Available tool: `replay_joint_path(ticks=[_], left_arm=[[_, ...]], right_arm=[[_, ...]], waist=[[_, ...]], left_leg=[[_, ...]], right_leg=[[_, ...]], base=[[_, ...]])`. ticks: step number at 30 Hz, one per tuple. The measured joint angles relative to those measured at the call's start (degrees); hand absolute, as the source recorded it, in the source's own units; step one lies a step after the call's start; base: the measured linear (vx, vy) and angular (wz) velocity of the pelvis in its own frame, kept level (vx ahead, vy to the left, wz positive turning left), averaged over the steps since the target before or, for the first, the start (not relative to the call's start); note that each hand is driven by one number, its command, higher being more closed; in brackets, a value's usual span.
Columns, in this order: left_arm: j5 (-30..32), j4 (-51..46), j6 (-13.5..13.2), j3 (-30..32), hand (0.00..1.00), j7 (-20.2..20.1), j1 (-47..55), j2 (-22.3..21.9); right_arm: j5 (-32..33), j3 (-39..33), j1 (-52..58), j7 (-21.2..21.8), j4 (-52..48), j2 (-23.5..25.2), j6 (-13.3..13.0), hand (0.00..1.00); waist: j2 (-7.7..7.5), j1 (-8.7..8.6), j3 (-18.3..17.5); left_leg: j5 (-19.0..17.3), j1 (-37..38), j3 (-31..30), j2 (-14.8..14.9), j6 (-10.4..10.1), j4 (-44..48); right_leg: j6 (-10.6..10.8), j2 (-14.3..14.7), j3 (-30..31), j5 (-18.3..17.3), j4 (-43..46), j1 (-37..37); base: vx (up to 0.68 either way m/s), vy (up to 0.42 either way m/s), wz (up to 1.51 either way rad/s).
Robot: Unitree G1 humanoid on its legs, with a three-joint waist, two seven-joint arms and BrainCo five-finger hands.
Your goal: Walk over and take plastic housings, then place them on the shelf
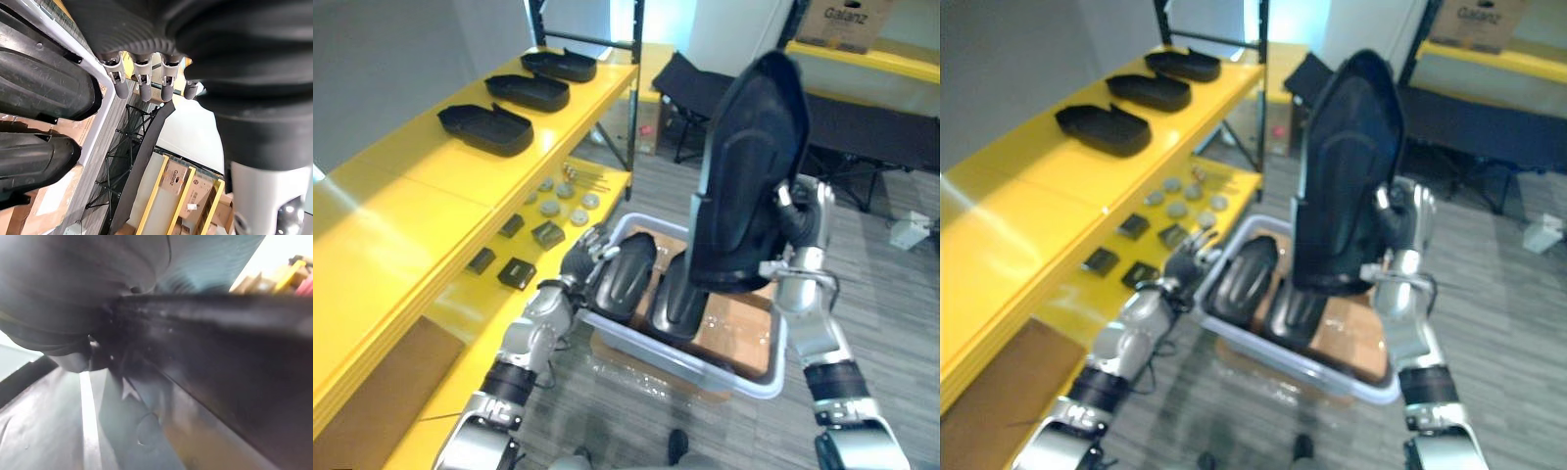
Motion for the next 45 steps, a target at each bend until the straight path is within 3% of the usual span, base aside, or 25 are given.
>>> replay_joint_path(ticks=[14,28,32,45], left_arm=[[0.7,0.0,-0.6,-2.5,0.0,-1.1,0.7,-1.9],[2.9,0.0,-0.7,-7.1,0.0,-2.7,2.9,-5.1],[3.0,0.0,-2.3,-9.2,0.0,-3.7,2.9,-5.5],[3.1,2.1,-3.8,-13.0,0.0,-4.9,4.6,-5.7]], right_arm=[[-0.1,6.7,0.0,1.2,6.4,1.5,0.5,1.0],[0.0,10.4,-0.3,1.2,10.6,3.1,0.5,1.0],[0.0,12.0,-0.4,1.2,11.4,3.7,0.7,1.0],[-0.1,16.5,-2.8,1.2,16.6,5.6,1.5,1.0]], waist=[[0.0,0.25,-1.8],[-0.13,0.93,-1.9],[-0.14,1.54,-1.9],[-0.35,1.93,-2.0]], left_leg=[[3.9,2.2,-1.5,-0.1,-0.2,-6.1],[3.9,2.8,-2.2,-0.1,-0.2,-6.2],[4.0,2.8,-2.5,-0.1,-0.2,-6.1],[4.1,2.7,-2.9,-0.1,-0.2,-6.1]], right_leg=[[0.0,0.2,-1.7,0.0,0.0,0.3],[0.0,0.2,-2.1,0.0,0.0,0.9],[0.0,0.2,-2.3,0.0,0.0,1.0],[0.1,0.2,-2.8,-0.1,0.0,1.2]], base=[[-0.04,-0.004,0.05],[0.0,0.0,0.0],[0.0,0.0,0.0],[0.0,0.001,0.01]])
